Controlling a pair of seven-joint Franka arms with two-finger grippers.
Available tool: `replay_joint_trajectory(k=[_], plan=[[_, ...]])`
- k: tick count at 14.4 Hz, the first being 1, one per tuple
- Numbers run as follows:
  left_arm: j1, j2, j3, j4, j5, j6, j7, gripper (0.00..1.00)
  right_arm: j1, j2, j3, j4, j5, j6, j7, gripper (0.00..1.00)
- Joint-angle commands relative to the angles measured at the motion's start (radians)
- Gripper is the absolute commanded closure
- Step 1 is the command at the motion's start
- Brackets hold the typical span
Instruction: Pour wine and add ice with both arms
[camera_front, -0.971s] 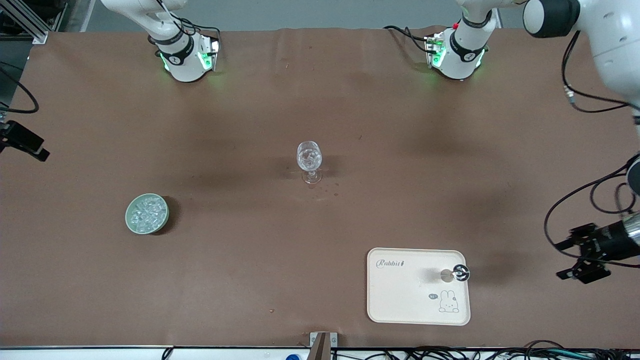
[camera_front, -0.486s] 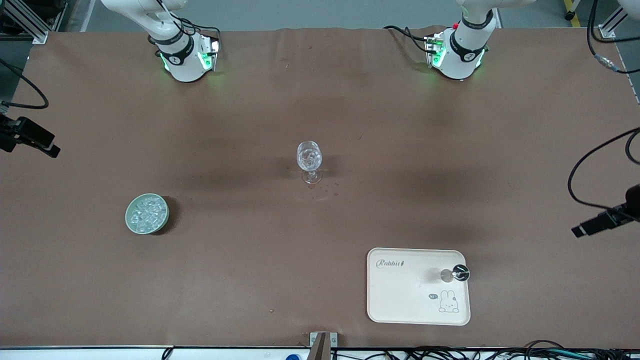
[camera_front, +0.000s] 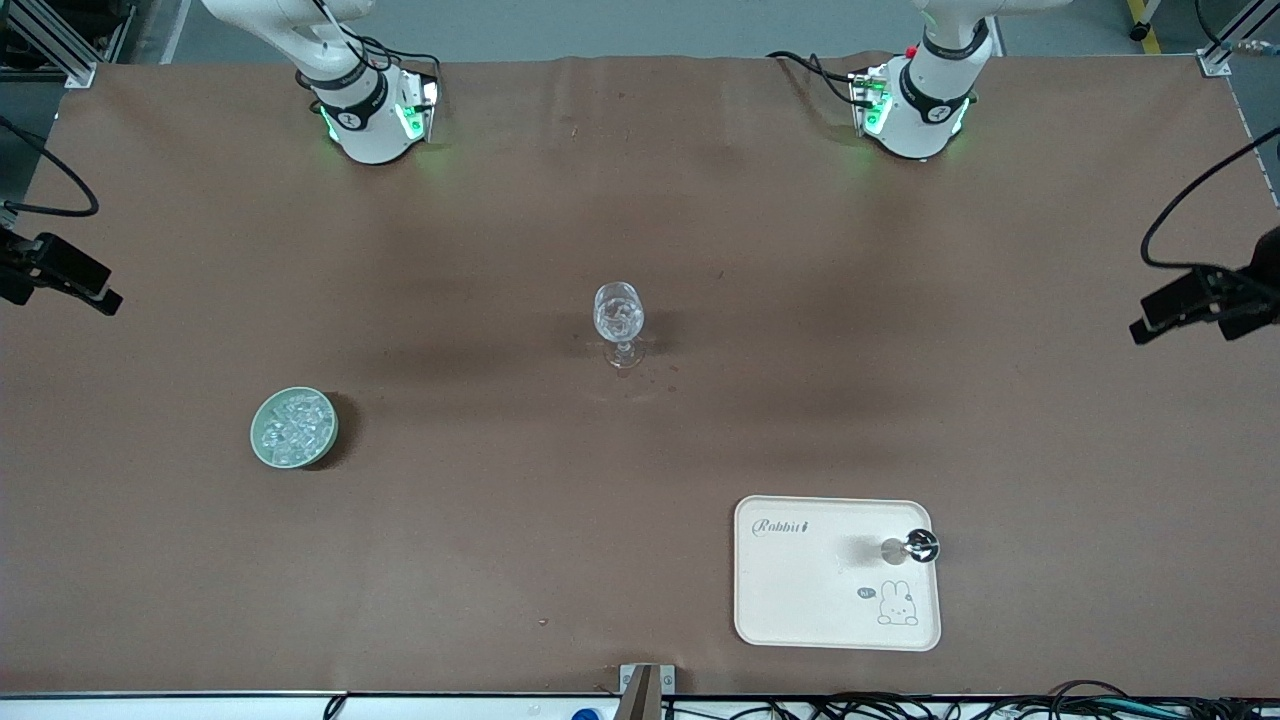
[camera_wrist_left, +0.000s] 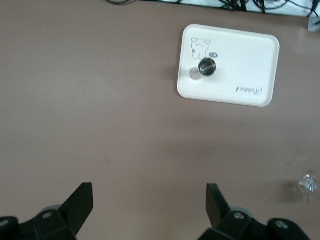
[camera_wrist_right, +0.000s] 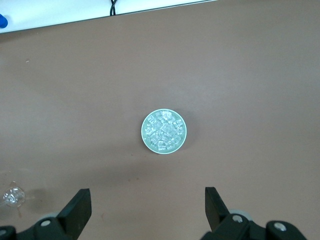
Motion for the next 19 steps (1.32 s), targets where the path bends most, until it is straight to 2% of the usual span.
replay_joint_trajectory(k=[1, 4, 8, 11, 19], plan=[[-0.007, -0.104, -0.012, -0.131, 0.02, 0.007, 0.018, 0.01, -0.016, -0.017, 0.0, -0.005, -0.008, -0.019, -0.071, 0.0], [-0.004, -0.141, -0.055, -0.177, 0.033, 0.008, 0.001, 0.01, -0.015, -0.016, 0.001, 0.028, -0.031, -0.114, -0.061, 0.0], [-0.002, -0.151, -0.075, -0.225, 0.038, 0.033, -0.009, 0.01, -0.064, -0.016, 0.015, 0.018, -0.017, -0.111, -0.061, 0.0], [0.001, -0.157, -0.107, -0.272, 0.05, 0.083, -0.054, 0.01, -0.043, -0.016, 0.011, 0.018, -0.017, -0.113, -0.06, 0.0], [-0.001, -0.172, -0.126, -0.262, 0.076, 0.094, -0.088, 0.01, -0.041, -0.014, 0.011, 0.015, -0.017, -0.102, -0.058, 0.0]])
